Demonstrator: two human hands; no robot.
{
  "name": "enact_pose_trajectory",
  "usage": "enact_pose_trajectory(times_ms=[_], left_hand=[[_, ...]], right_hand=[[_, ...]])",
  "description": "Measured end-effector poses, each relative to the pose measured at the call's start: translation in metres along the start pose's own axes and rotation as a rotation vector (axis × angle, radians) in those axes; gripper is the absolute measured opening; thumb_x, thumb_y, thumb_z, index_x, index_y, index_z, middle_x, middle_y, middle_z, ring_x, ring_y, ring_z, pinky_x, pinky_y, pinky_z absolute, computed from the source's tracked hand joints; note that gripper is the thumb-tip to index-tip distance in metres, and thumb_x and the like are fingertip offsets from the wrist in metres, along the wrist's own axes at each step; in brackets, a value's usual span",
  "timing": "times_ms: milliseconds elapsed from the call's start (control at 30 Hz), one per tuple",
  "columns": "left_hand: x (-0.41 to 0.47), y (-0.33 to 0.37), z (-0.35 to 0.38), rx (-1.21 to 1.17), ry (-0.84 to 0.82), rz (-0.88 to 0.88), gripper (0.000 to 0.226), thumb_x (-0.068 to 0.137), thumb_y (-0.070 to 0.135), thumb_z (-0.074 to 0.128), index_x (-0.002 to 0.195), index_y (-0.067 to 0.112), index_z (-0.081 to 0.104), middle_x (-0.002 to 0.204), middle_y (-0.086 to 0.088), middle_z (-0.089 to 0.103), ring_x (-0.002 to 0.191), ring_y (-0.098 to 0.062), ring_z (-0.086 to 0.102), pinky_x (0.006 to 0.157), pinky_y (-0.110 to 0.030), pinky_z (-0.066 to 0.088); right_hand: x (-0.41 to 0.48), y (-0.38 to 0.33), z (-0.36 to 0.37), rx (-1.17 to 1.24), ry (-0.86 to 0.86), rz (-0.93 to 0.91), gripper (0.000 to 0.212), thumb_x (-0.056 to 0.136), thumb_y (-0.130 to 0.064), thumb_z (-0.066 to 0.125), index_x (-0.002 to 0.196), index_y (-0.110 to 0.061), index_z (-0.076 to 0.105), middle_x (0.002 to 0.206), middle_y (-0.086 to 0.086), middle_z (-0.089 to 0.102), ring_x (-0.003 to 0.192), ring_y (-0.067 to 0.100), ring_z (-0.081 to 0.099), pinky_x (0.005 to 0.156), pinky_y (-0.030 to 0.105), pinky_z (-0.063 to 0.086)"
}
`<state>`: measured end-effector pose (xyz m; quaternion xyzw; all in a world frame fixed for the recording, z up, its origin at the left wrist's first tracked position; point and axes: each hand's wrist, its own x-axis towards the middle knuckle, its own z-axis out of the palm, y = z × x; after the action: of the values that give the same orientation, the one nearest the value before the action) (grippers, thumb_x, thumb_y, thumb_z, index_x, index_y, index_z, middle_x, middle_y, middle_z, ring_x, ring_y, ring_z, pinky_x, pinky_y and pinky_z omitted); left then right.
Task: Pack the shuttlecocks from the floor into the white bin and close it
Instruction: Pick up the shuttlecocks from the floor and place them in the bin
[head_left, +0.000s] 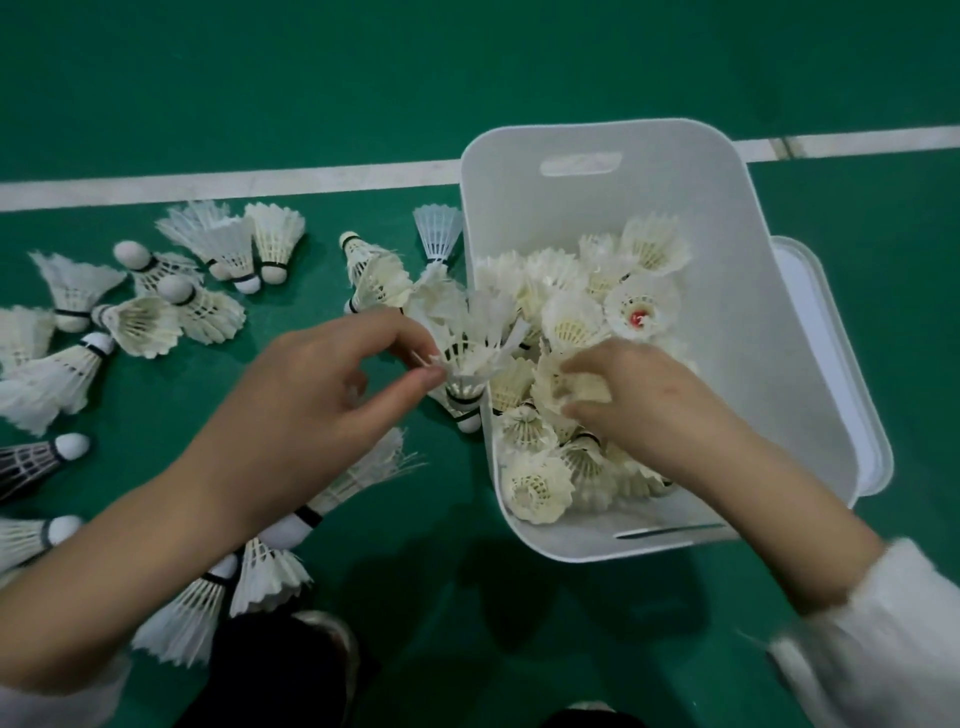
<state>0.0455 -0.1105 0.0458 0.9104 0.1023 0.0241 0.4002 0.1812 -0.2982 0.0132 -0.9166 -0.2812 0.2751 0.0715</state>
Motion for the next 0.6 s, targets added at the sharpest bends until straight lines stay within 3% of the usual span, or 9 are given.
enact_pose_trajectory(times_ms=[100, 167, 233, 333, 433, 533, 600], left_hand=[[0.000, 0.000, 0.001, -0.004, 0.013, 0.006, 0.018, 0.082, 0.043, 0.052, 0.088, 0.029, 0.062, 0.083, 0.019, 0.064, 0.041, -0.022, 0.045, 0.039, -0.012, 0.031], [0.001, 0.000, 0.002, -0.003, 0.016, 0.015, 0.018, 0.082, 0.042, 0.053, 0.088, 0.028, 0.062, 0.082, 0.019, 0.063, 0.043, -0.017, 0.045, 0.040, -0.008, 0.030], [0.002, 0.000, 0.002, 0.010, 0.010, 0.038, 0.018, 0.084, 0.039, 0.054, 0.088, 0.024, 0.063, 0.081, 0.016, 0.063, 0.045, -0.005, 0.047, 0.043, -0.006, 0.031], [0.000, -0.001, 0.003, 0.049, 0.014, 0.090, 0.015, 0.086, 0.031, 0.057, 0.088, 0.017, 0.063, 0.077, 0.011, 0.061, 0.056, 0.012, 0.049, 0.050, -0.001, 0.031], [-0.005, -0.004, 0.002, 0.012, 0.047, 0.076, 0.020, 0.088, 0.038, 0.054, 0.097, 0.022, 0.061, 0.073, 0.011, 0.059, 0.051, 0.001, 0.050, 0.047, -0.005, 0.032], [-0.009, -0.009, -0.003, -0.091, 0.108, 0.049, 0.034, 0.090, 0.045, 0.041, 0.121, 0.033, 0.046, 0.071, 0.006, 0.059, 0.050, -0.011, 0.054, 0.042, -0.011, 0.036], [-0.010, -0.015, -0.008, -0.152, 0.161, 0.010, 0.033, 0.090, 0.046, 0.035, 0.121, 0.034, 0.040, 0.073, 0.002, 0.060, 0.059, -0.010, 0.058, 0.049, -0.015, 0.041]], right_hand=[[-0.024, -0.016, -0.030, 0.359, 0.268, -0.176, 0.027, 0.087, -0.031, 0.059, 0.114, -0.034, 0.059, 0.107, -0.019, 0.061, 0.096, -0.003, 0.055, 0.080, 0.015, 0.044], [-0.034, -0.031, -0.042, 0.600, 0.214, -0.285, 0.030, 0.081, -0.033, 0.061, 0.110, -0.042, 0.058, 0.089, -0.017, 0.063, 0.086, 0.001, 0.059, 0.071, 0.015, 0.049], [-0.033, -0.043, -0.039, 0.557, 0.103, -0.330, 0.034, 0.078, -0.040, 0.061, 0.112, -0.045, 0.056, 0.083, -0.012, 0.059, 0.080, 0.007, 0.058, 0.069, 0.020, 0.050], [-0.021, -0.054, -0.028, 0.301, 0.072, -0.345, 0.021, 0.083, -0.041, 0.057, 0.098, -0.030, 0.068, 0.078, -0.009, 0.052, 0.074, 0.008, 0.052, 0.074, 0.032, 0.046], [-0.019, -0.054, -0.032, 0.290, 0.173, -0.340, 0.019, 0.084, -0.038, 0.057, 0.087, -0.025, 0.070, 0.078, -0.010, 0.047, 0.070, 0.003, 0.047, 0.071, 0.022, 0.039], [-0.019, -0.040, -0.054, 0.364, 0.433, -0.253, 0.010, 0.084, -0.035, 0.059, 0.083, -0.030, 0.067, 0.083, -0.012, 0.048, 0.067, 0.007, 0.048, 0.065, 0.015, 0.039], [-0.010, -0.028, -0.062, 0.396, 0.541, -0.153, 0.013, 0.087, -0.032, 0.060, 0.085, -0.022, 0.068, 0.089, -0.010, 0.055, 0.067, 0.009, 0.050, 0.063, 0.012, 0.040]])
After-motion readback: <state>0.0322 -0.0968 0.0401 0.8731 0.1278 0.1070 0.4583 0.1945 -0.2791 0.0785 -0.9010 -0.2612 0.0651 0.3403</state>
